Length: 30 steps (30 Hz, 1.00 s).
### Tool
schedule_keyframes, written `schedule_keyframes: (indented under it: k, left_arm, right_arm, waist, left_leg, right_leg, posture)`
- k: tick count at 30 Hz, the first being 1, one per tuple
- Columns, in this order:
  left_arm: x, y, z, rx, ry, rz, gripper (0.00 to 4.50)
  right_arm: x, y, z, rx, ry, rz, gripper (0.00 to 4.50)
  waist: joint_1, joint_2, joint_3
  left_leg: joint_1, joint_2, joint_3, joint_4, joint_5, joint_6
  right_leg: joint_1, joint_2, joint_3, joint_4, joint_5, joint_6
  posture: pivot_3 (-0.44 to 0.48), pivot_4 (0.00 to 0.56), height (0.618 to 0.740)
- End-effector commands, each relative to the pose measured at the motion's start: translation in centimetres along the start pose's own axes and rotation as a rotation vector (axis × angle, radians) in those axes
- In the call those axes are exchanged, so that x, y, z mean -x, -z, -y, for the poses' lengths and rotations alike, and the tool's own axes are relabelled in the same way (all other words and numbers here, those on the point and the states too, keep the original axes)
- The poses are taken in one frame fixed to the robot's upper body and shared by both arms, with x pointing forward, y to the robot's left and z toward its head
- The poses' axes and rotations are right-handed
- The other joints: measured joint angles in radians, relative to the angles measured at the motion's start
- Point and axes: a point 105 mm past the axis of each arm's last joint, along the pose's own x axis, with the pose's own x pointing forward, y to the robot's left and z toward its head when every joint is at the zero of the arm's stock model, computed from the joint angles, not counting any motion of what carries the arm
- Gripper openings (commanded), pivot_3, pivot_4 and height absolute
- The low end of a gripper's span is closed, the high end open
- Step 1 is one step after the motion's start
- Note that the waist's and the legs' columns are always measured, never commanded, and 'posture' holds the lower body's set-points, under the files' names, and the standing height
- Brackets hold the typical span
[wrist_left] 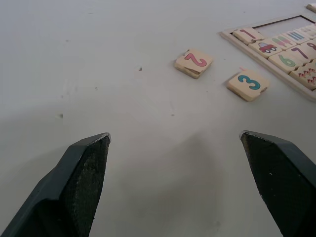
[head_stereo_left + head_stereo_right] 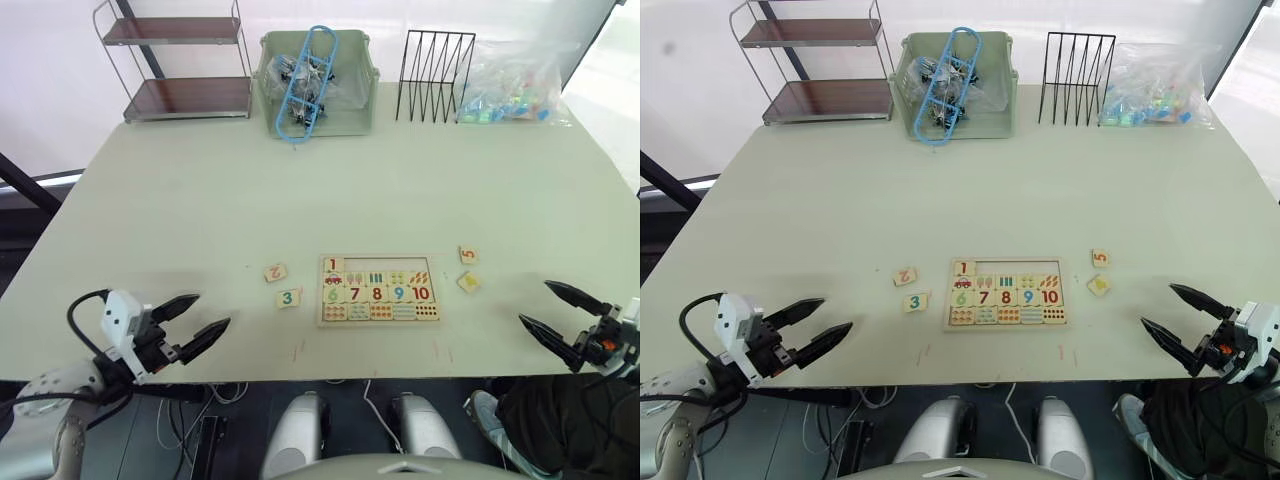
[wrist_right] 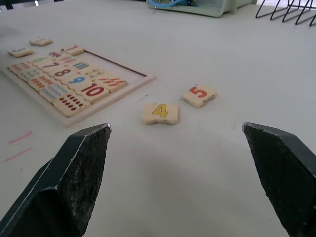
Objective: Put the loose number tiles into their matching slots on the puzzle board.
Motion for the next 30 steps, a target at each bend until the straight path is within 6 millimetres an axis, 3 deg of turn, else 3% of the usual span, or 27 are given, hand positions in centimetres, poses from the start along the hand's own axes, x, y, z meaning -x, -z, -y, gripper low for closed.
schedule_keyframes:
  k: [1,30]
  left_arm:
    - [0.71,-1.22,-0.37,-0.034,-0.040,0.051,4.45]
    - [-0.04,-1.96,-0.35,-0.043,-0.031,0.056,4.45]
  right_arm:
    - [0.86,-0.74,0.45,0.038,0.033,0.014,4.50]
    - [0.11,-0.59,0.08,0.032,0.023,0.024,4.50]
  waist:
    - [0.000,0.000,0.000]
    - [0.000,0.000,0.000]
  left_leg:
    - [0.000,0.000,0.000,0.000,0.000,0.000]
    - [0.000,0.000,0.000,0.000,0.000,0.000]
  right_leg:
    - [0.000,0.000,0.000,0.000,0.000,0.000]
    - [0.001,0.005,0.000,-0.002,0.000,0.000]
  posture:
    - [0.000,0.150,0.740]
    - [0.000,0.150,0.740]
